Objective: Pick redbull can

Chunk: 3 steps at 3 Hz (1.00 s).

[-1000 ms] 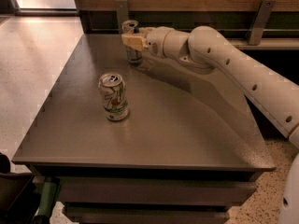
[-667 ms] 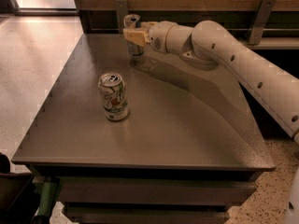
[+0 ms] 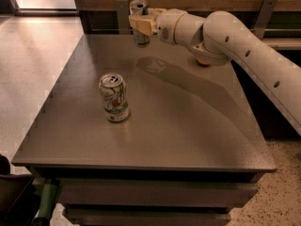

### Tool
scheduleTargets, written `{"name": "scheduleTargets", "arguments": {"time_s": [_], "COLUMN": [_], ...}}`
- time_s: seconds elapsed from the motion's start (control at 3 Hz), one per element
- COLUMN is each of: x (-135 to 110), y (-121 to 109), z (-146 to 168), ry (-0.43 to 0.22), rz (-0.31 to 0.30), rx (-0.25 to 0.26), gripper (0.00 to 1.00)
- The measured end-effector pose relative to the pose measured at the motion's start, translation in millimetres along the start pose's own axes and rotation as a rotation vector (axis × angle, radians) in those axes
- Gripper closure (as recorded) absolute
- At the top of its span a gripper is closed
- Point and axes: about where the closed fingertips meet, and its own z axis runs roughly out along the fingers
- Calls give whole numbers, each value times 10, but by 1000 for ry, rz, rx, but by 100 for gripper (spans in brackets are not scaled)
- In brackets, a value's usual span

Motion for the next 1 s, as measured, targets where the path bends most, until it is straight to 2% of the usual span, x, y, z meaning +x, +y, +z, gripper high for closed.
{"name": "scheduleTargets", "arguments": {"time_s": [0.67, 1.0], "x": [-479, -497], "y": [-19, -15], "z": [-231, -237], "ry": [-90, -93], "rz": [-75, -78], "rx": [25, 25], "gripper": [100, 100]}}
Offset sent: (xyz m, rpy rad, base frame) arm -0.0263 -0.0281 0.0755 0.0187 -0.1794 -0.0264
